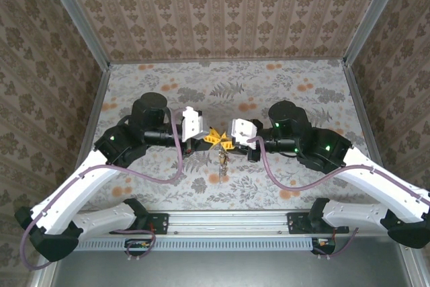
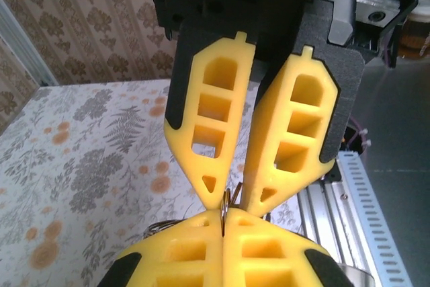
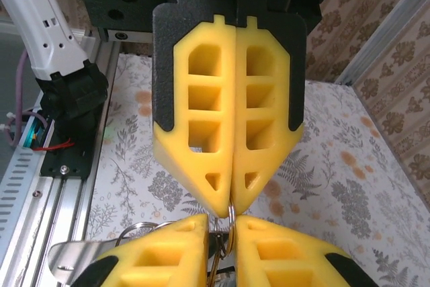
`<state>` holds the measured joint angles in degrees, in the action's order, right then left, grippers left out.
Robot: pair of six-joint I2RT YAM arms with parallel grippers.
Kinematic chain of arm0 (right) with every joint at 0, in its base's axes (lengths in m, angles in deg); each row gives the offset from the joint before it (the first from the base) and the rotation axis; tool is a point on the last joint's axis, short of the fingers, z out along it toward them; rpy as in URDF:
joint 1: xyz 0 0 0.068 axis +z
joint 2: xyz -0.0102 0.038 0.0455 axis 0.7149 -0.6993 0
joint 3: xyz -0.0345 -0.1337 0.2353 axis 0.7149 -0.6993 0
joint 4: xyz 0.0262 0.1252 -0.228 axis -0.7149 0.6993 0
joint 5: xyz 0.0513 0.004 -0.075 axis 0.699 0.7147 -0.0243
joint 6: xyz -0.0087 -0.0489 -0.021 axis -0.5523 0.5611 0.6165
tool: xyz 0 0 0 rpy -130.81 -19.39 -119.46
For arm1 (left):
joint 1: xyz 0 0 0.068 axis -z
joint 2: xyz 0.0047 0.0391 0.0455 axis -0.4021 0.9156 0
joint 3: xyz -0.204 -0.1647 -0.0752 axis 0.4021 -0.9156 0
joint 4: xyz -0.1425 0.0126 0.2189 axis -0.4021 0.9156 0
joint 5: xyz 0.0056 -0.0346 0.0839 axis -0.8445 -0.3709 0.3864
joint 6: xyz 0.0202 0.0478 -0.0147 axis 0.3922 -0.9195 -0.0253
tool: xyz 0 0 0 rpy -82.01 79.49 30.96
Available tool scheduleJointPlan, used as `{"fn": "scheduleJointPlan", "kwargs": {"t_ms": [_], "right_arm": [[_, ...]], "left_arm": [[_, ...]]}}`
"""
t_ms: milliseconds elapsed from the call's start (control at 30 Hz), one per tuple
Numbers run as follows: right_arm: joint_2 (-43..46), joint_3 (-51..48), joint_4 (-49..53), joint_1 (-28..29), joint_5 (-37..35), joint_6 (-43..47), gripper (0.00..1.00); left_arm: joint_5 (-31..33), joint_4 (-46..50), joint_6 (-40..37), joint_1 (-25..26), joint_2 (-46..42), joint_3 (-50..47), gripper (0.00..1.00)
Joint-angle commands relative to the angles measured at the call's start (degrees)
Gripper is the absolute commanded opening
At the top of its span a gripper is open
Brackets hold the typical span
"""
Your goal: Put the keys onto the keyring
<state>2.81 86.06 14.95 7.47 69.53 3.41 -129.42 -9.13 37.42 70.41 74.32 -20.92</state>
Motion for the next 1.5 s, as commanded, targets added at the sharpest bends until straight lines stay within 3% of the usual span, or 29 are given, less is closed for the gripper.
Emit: {"fn": "scheduleJointPlan", "kwargs": {"t_ms": [0,300,367,467,567,767,900,967,1100,1200,1233,1267,1300,1467], "right_arm": [[0.94,-0.67,-5.62,1.11,6.86,-1.26,0.18],[3.26,-3.27,-9.2,1.03,5.6,-3.8,0.24],[3.21,-3.5,-9.89,0.95,5.24,-4.4,0.2],[2.66,-3.33,-10.2,0.88,4.21,-4.91,0.06],[1.68,-2.94,-10.36,0.72,2.4,-5.54,0.0],[0.89,-0.7,-8.79,0.33,-0.07,-3.91,0.0],[-1.13,4.53,-2.13,0.01,-0.91,0.73,0.0],[-2.99,7.65,2.05,0.04,-0.29,2.97,0.0],[-5.67,11.43,7.62,0.19,1.25,4.58,0.0],[-6.14,11.99,8.03,0.32,1.46,4.44,0.0],[-6.13,12.01,7.84,0.38,1.53,4.37,0.0],[-6.0,11.99,7.39,0.42,1.62,4.34,0.0],[-5.87,11.88,6.95,0.34,1.67,4.22,0.0],[-5.43,11.56,6.03,0.33,2.88,3.72,0.0]], "left_arm": [[-2.47,-9.11,3.58,-1.12,-0.3,-1.21,0.0],[-4.56,-14.95,7.36,-2.61,-1.8,-3.83,0.0],[-4.78,-15.55,7.69,-2.67,-2.02,-4.15,0.0],[-5.06,-17.74,8.84,-2.75,-2.57,-5.21,0.0],[-5.4,-19.89,9.94,-2.86,-3.13,-6.16,0.0],[-6.16,-22.5,12.23,-3.06,-3.27,-7.92,0.0],[-0.78,-9.44,5.47,-1.58,-1.0,-3.94,0.0],[2.15,-3.44,1.97,-0.42,0.57,-1.17,0.06],[5.74,3.23,-2.14,0.73,3.7,2.79,0.09],[6.09,3.52,-2.9,1.01,4.85,3.14,0.09],[5.67,3.13,-2.84,1.07,5.06,2.93,0.08],[4.98,2.64,-2.79,1.11,5.36,2.67,0.0],[4.62,2.27,-2.63,1.17,5.6,2.57,0.0],[-3.62,-4.62,1.21,0.39,3.2,0.08,0.0]]}}
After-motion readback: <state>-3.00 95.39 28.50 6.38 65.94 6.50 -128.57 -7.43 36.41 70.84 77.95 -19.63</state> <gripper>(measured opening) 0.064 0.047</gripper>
